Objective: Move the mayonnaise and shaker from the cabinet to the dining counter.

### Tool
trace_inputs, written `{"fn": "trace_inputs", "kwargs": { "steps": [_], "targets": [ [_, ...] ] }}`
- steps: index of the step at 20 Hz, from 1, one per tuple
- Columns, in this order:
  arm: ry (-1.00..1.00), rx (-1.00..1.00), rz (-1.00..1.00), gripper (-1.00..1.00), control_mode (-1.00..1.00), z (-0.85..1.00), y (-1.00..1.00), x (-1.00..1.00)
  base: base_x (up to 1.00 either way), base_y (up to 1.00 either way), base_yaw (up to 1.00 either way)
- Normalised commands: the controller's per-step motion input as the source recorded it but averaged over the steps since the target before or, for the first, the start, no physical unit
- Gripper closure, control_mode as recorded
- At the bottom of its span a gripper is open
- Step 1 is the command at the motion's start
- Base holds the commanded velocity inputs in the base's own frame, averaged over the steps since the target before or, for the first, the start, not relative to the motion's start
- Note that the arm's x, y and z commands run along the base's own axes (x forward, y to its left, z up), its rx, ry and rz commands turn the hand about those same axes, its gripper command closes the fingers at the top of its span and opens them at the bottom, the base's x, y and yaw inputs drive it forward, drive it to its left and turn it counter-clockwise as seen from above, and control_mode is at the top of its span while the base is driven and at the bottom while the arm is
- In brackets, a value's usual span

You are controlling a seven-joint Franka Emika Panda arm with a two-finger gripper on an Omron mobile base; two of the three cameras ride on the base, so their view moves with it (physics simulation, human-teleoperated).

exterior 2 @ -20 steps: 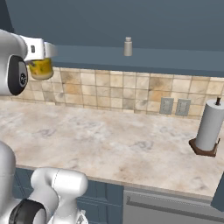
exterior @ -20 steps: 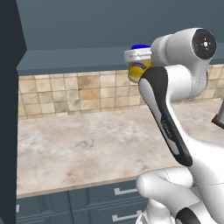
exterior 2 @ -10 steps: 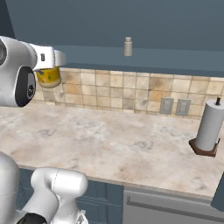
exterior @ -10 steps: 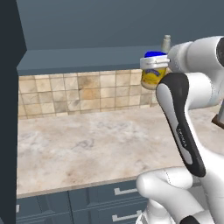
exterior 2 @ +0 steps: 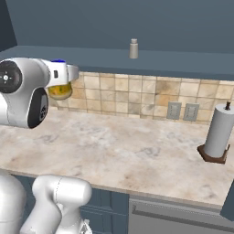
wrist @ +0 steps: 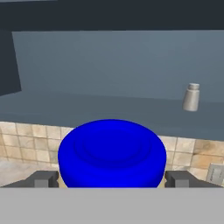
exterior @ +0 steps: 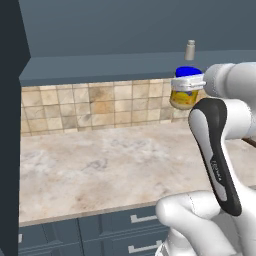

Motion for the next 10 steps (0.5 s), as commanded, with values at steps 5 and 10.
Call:
{"fn": "trace_inputs", "kwargs": {
  "steps": [5, 10],
  "targets": [
    [-0.04, 0.0, 0.0, 1.0, -1.0, -0.32, -0.05, 0.0, 0.0, 0.0, 0.0],
    [0.0, 0.0, -0.01, 1.0, 1.0, -0.09, 0.0, 0.0, 0.0, 0.0, 0.0]
  ]
}}
